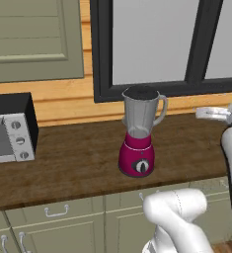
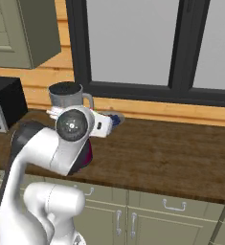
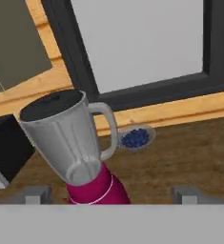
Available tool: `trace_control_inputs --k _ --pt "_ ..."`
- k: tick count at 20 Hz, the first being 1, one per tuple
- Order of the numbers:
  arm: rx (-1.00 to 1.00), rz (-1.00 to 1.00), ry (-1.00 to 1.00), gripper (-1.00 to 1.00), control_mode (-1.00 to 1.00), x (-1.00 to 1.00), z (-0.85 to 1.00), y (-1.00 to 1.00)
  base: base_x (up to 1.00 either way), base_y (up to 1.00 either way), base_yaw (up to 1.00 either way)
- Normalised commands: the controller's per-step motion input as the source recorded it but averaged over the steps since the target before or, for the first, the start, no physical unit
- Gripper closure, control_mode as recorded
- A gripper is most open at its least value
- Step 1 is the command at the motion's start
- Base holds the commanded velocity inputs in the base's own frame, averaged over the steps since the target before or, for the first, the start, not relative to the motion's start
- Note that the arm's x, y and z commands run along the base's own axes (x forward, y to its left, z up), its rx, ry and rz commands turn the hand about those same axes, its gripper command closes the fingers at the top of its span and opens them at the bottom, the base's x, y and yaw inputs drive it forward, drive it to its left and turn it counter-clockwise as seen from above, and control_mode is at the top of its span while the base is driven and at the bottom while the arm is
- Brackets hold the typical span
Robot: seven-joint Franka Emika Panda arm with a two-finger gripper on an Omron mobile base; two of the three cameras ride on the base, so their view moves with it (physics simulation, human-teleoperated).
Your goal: Close the lid blender by securely placing the lid on top.
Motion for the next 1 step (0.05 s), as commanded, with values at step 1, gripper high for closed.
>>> trace_control_inputs --k 1 --pt "0.42 0.03 -0.08 -1.00 -1.00 -0.03 -0.16 -1.00 0.00 0.00 0.00"
